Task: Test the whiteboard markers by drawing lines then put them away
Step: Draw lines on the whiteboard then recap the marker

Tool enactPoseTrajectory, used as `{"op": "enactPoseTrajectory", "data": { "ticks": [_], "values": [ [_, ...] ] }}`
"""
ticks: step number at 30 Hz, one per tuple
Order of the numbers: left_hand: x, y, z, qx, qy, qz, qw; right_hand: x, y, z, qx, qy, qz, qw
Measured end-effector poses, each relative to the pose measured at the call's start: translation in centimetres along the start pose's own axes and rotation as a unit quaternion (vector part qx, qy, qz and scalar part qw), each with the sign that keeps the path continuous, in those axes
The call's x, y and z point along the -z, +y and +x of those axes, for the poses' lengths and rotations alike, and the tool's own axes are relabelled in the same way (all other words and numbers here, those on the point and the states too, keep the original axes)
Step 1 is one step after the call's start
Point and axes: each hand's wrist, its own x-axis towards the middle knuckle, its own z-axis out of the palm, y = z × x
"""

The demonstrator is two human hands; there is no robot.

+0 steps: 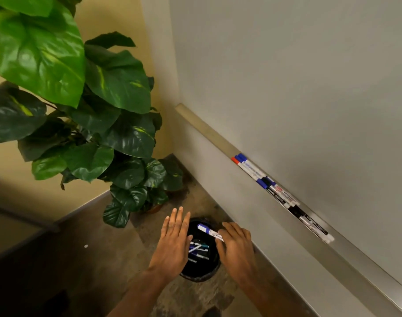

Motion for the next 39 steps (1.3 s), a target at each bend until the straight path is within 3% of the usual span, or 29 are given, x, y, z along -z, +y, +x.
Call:
{"op": "enactPoseTrajectory", "data": {
  "ticks": [10,18,33,39],
  "values": [
    [-1.8,-2.4,0.5,0.033,-0.010,-0.011,0.999,-5.2,-1.1,3.6,-0.002,-0.024,0.039,0.999],
    [-1.1,-1.5,1.2,0.038,-0.018,-0.010,0.999,-3.1,1.2,1.7,-0.031,0.012,0.083,0.996],
    [3.4,11.5,1.9,-0.067,0.002,-0.028,0.997,7.2,6.5,-4.7,-0.038,0.142,0.081,0.986],
    [4.8,17.5,2.3,-0.121,0.012,-0.021,0.992,11.5,9.3,-8.1,-0.078,0.167,0.031,0.982]
  ]
}}
